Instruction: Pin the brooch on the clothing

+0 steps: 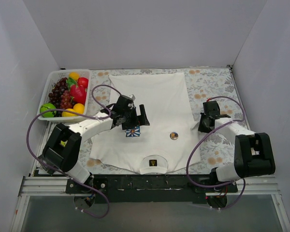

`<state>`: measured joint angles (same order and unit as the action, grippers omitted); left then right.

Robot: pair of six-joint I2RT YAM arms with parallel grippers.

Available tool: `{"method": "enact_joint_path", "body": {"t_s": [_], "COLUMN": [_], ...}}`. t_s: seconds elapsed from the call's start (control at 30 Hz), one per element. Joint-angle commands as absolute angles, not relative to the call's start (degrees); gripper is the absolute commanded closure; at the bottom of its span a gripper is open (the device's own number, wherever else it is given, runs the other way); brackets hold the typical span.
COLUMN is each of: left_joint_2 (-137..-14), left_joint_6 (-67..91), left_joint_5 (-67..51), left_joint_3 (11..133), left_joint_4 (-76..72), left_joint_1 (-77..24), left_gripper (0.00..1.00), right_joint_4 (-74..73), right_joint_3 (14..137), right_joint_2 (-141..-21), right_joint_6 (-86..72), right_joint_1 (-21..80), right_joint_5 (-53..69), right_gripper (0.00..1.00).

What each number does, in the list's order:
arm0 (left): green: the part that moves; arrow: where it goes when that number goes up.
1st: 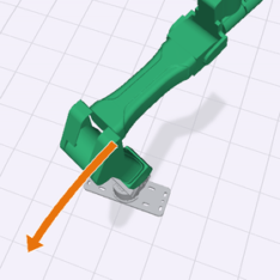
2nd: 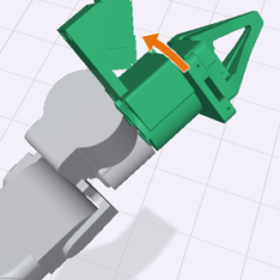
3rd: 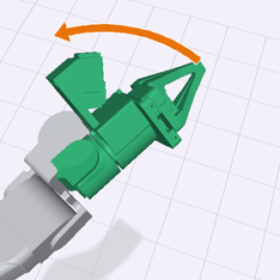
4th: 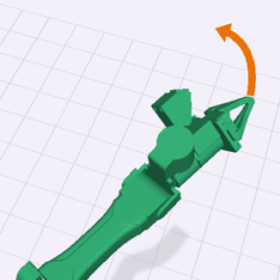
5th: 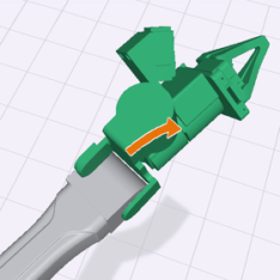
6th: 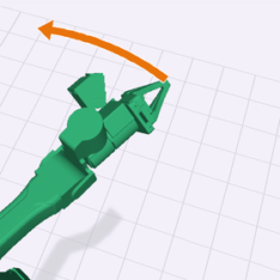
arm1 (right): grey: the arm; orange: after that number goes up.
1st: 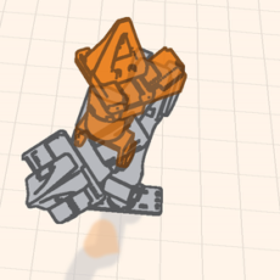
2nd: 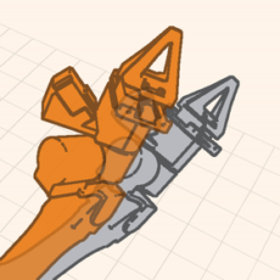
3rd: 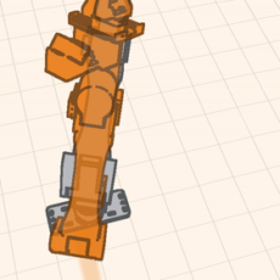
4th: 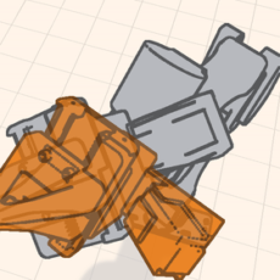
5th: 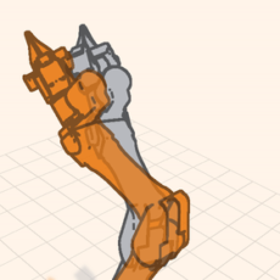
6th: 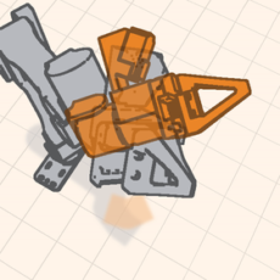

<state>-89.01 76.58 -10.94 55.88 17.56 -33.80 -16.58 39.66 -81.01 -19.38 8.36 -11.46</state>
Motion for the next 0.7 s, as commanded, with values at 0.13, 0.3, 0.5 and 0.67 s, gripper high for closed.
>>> {"method": "enact_joint_path", "body": {"t_s": [0.13,0.3,0.5,0.67], "left_joint_2": [-91.8,-93.7,-95.9,-96.7], "left_joint_6": [78.4,78.7,78.7,78.9], "left_joint_5": [-9.1,-8.1,-5.5,-4.0], "left_joint_3": [54.7,54.9,55.0,54.1], "left_joint_4": [19.6,21.2,23.1,24.5], "left_joint_1": [-33.8,-33.8,-33.8,-33.6], "left_gripper": [0.02,0.02,0.02,0.02], "right_joint_4": [-20.0,-22.8,-23.9,-24.8], "right_joint_3": [44.7,47.1,47.8,48.3], "right_joint_2": [-86.7,-90.1,-88.5,-87.9], "right_joint_6": [-18.8,-18.0,-16.7,-17.1], "right_joint_1": [7.6,6.0,1.6,0.8], "right_joint_5": [-15.8,-16.3,-14.8,-17.7], "right_gripper": [0.99,0.99,0.99,0.99]}}
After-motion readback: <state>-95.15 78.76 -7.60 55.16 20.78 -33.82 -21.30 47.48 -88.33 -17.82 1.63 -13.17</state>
